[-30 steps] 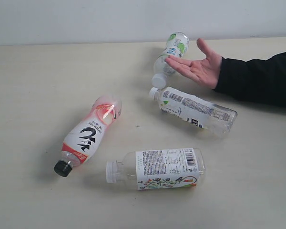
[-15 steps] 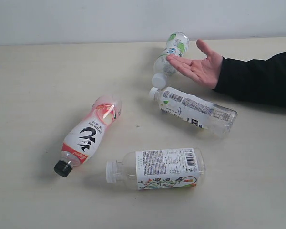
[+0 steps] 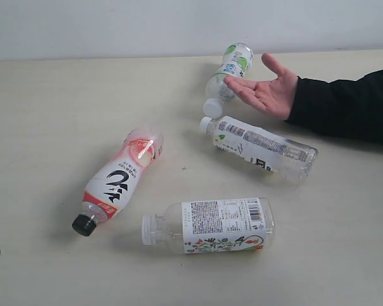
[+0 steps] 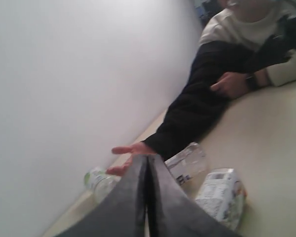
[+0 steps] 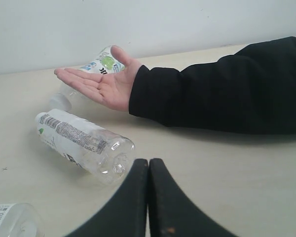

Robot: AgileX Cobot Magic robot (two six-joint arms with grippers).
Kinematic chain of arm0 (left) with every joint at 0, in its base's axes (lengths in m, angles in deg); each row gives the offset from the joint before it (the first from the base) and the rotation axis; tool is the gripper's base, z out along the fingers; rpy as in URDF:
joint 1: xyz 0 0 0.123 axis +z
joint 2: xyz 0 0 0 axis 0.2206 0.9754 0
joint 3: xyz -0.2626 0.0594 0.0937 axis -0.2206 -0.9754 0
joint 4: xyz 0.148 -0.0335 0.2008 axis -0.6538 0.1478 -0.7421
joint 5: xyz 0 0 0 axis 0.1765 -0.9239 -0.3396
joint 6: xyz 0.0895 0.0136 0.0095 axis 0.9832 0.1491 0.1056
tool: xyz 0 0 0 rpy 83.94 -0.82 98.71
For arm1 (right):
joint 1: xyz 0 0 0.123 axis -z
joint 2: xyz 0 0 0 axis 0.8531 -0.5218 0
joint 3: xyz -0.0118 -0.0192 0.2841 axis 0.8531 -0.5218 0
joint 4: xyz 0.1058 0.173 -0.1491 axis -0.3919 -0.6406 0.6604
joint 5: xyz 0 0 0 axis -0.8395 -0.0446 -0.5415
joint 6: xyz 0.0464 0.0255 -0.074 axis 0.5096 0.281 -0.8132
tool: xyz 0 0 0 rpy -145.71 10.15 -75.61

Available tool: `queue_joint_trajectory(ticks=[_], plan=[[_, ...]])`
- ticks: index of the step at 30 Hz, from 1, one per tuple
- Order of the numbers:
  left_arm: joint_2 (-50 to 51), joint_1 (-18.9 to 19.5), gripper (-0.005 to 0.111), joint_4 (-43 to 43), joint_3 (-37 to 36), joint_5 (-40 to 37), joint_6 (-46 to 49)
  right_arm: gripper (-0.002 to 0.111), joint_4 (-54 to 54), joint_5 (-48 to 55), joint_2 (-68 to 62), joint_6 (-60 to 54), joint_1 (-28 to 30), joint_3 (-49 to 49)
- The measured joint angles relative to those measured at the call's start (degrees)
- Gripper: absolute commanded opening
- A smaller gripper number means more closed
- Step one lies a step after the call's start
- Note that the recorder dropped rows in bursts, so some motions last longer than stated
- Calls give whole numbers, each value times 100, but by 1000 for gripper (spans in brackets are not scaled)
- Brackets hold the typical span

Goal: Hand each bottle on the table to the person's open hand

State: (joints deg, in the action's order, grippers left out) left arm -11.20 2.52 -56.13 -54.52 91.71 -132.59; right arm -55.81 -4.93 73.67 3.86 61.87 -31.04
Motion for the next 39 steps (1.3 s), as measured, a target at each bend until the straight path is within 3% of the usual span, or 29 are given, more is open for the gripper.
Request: queue_joint_trajectory(ticks=[7, 10, 13, 20, 22, 26, 31, 32, 34, 36, 39], plan=[[0, 0, 0, 0, 0, 1402, 1, 0, 0, 0, 0, 0, 0, 0], [0, 0, 0, 20, 0, 1372, 28, 0, 0, 0, 0, 0, 0, 0], [0, 0, 0, 288, 0, 531, 43, 0, 0, 0, 0, 0, 0, 0], [0, 0, 0, 2084, 0, -2816, 31, 0, 0, 0, 0, 0, 0, 0], [0, 0, 0, 2481, 0, -3159, 24, 0, 0, 0, 0, 0, 0, 0], [0, 0, 0, 2658, 0, -2346, 24, 0, 0, 0, 0, 0, 0, 0], [0, 0, 0, 2045, 0, 72, 24, 0, 0, 0, 0, 0, 0, 0], [-10, 0, 0, 1737, 0, 1057, 24, 0, 0, 0, 0, 0, 0, 0], [-10, 0, 0, 1433, 0, 1944, 24, 0, 0, 0, 0, 0, 0, 0], [-10, 0, 0, 1263, 0, 2236, 24, 0, 0, 0, 0, 0, 0, 0], [-10, 0, 0, 1198, 0, 1582, 24, 0, 0, 0, 0, 0, 0, 0]])
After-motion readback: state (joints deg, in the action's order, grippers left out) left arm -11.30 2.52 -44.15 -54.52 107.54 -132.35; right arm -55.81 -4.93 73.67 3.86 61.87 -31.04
